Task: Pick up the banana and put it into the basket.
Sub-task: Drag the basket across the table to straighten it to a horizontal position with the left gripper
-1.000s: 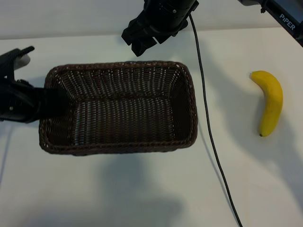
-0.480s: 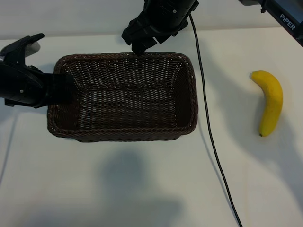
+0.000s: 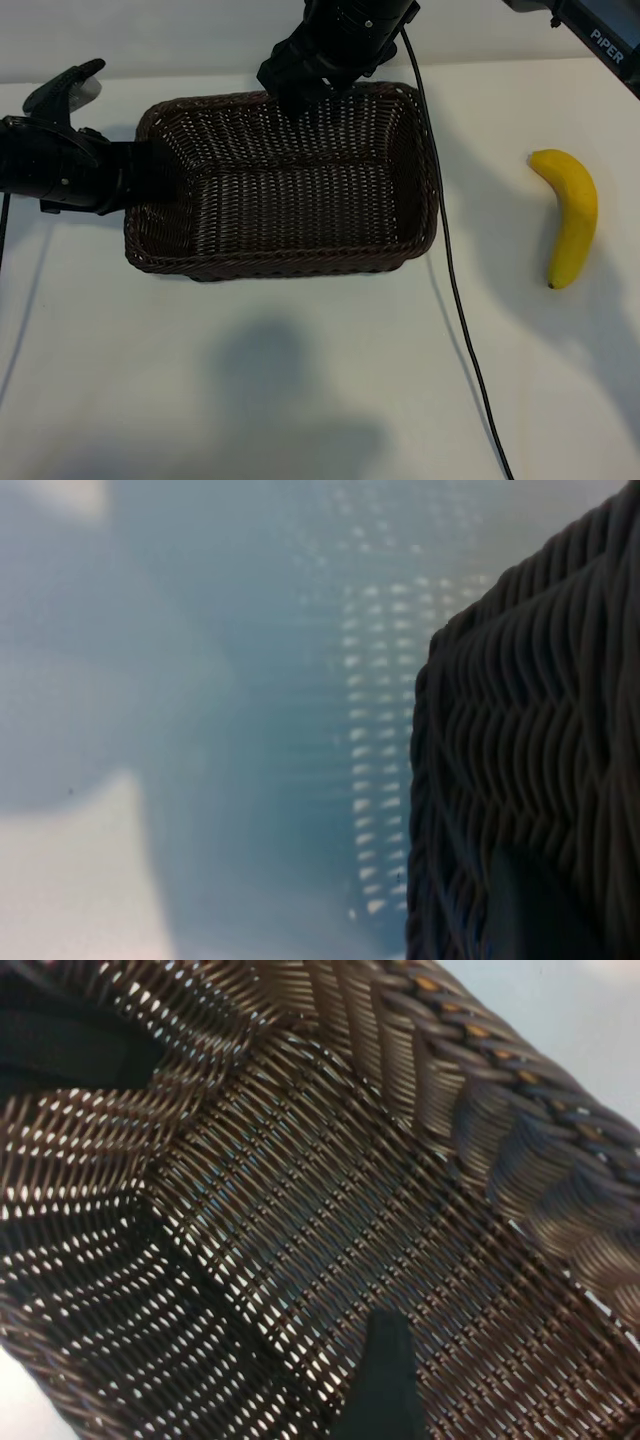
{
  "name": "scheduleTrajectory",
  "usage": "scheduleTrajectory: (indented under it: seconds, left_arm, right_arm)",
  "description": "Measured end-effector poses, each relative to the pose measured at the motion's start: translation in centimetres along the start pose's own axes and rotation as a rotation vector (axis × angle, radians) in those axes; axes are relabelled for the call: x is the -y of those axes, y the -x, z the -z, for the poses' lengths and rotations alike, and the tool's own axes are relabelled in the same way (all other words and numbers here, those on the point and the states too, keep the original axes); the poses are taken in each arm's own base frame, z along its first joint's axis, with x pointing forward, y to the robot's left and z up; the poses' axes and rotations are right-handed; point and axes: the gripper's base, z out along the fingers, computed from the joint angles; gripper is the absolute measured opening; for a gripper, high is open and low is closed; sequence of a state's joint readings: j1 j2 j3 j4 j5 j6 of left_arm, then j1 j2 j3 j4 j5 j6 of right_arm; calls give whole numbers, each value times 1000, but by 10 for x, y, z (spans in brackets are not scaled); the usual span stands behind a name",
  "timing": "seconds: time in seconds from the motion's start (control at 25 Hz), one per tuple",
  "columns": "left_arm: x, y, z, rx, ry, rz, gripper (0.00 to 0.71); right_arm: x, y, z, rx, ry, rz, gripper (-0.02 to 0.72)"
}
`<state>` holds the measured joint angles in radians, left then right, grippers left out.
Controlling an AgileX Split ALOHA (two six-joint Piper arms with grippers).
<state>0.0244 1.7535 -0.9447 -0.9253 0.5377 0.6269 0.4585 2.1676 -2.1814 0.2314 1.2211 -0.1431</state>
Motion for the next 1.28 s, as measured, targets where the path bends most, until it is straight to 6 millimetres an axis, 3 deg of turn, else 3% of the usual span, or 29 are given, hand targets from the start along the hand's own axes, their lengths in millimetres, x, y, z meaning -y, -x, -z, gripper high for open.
scheduleTrajectory:
  seconds: [0.24, 1.28]
  left_arm:
    - [-4, -2, -8, -24, 6, 16, 152]
    - [-7, -7, -7, -74, 35, 22, 151]
  right_arm:
    - [0, 0, 0, 0, 0, 0, 581]
    - [0, 0, 0, 0, 0, 0, 581]
